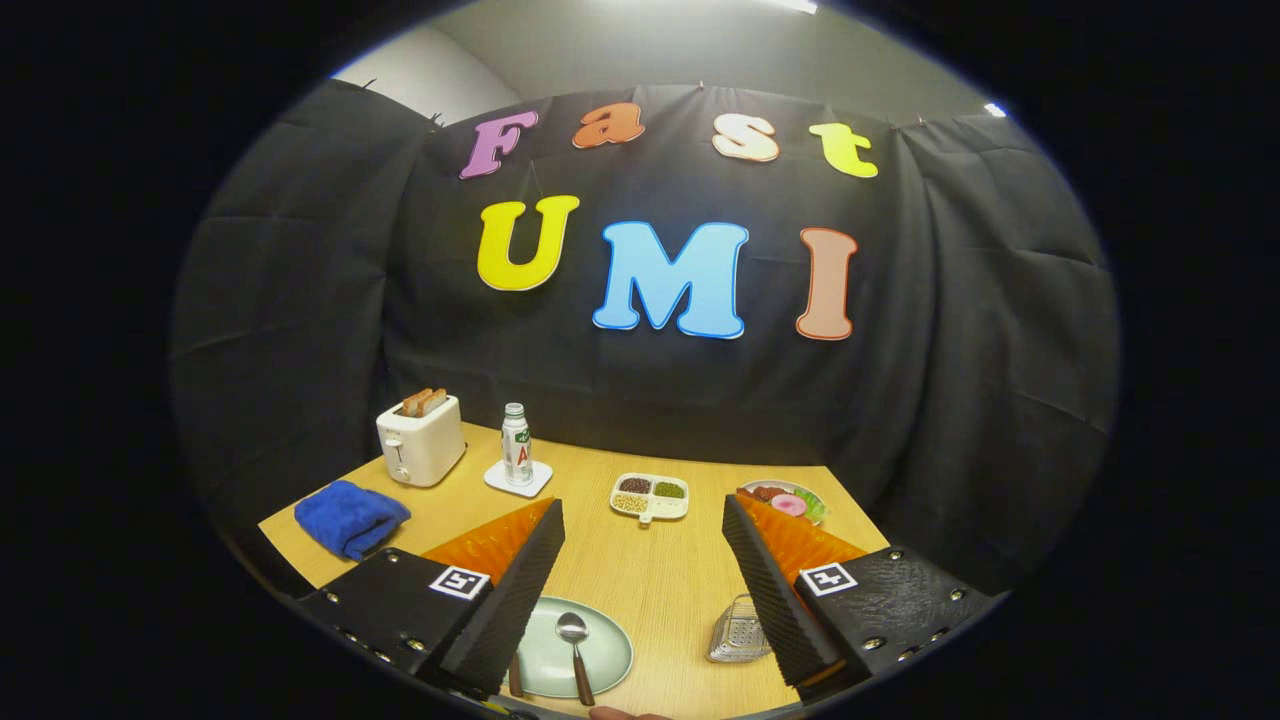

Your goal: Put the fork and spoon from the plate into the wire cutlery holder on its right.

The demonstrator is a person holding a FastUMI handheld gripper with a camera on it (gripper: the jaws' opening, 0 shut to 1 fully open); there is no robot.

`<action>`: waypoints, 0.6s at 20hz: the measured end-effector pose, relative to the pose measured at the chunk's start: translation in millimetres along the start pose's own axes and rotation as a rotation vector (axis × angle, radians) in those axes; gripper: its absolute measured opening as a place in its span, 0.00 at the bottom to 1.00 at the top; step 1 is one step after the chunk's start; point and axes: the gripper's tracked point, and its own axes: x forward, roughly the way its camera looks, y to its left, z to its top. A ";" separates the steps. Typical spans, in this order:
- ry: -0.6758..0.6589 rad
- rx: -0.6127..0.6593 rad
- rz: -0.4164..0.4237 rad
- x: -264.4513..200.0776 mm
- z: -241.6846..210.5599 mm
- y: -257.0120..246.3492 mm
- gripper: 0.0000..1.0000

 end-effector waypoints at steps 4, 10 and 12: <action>0.047 -0.027 0.031 4.3 -16.4 7.4 0.97; 0.232 -0.096 0.136 15.2 -75.3 23.8 0.97; 0.313 -0.132 0.176 17.4 -99.8 29.9 0.97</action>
